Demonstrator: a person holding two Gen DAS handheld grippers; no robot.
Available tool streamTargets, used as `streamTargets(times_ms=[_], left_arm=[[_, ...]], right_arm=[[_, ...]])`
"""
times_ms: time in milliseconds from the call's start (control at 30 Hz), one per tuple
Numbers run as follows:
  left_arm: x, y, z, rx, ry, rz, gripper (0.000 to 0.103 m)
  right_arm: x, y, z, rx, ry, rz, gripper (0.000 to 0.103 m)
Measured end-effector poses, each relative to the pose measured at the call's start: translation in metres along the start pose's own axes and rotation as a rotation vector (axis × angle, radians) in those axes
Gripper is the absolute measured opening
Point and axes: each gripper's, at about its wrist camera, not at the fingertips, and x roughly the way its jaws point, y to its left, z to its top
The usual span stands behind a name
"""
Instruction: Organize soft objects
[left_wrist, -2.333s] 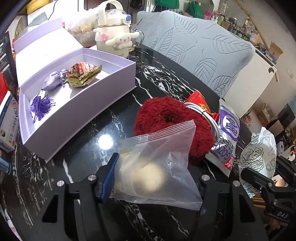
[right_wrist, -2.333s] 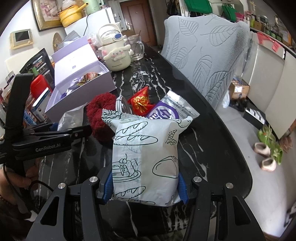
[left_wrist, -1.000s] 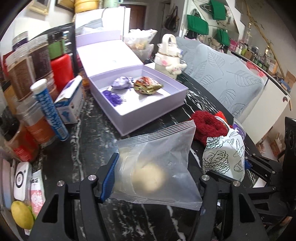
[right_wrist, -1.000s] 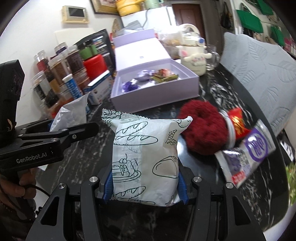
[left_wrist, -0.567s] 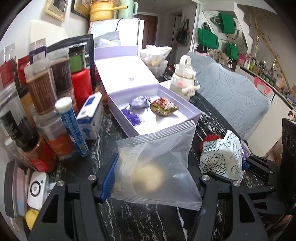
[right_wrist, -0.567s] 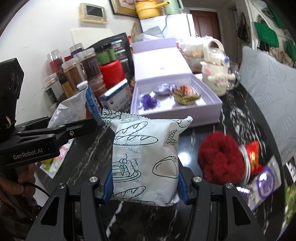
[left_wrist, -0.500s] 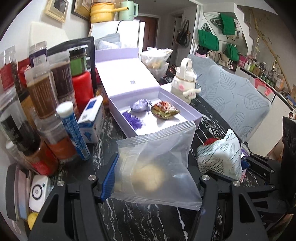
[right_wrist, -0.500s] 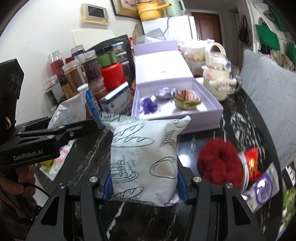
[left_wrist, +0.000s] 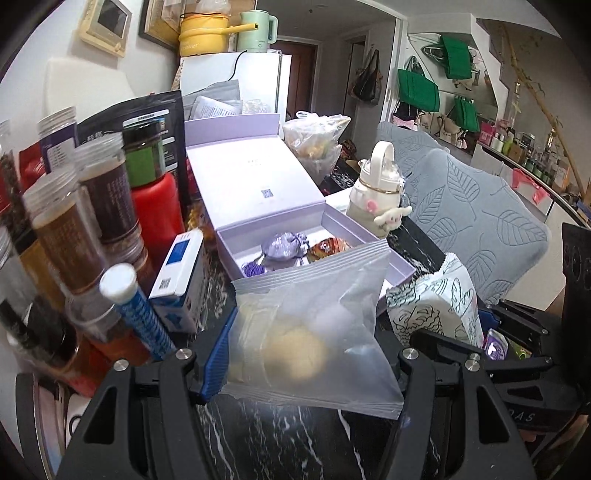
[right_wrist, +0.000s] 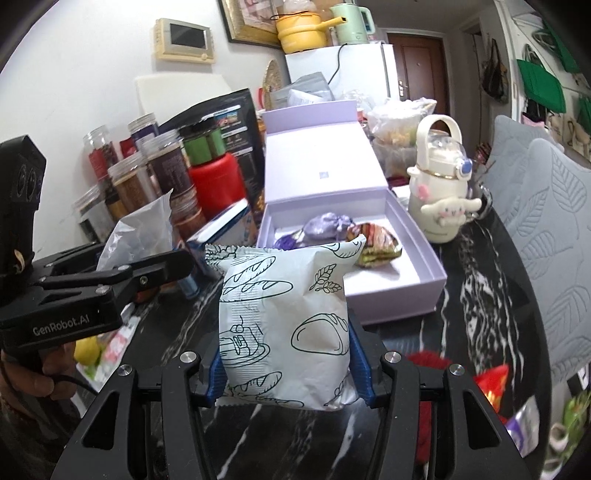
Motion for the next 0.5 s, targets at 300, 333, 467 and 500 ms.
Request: streamTargets(times_ms=[300, 333, 467, 500], left_arm=[[0.028, -0.006, 0.029, 0.031, -0.001, -0.013, 0.063], [0.031, -0.006, 0.032, 0.034, -0.001, -0.015, 0.063], [0.044, -0.007, 0.045, 0.048, -0.006, -0.014, 0.063], [0.048, -0.007, 0.048, 0.051, -0.005, -0.012, 0.063]], right_arm=[[0.014, -0.024, 0.039, 0.001, -0.018, -0.021, 0.053], [0.016, -0.026, 0.043, 0.0, -0.018, -0.021, 0.053], [0.024, -0.036, 0.057, -0.001, -0.015, -0.026, 0.053], [0.027, -0.038, 0.06, -0.003, -0.014, -0.027, 0.053]])
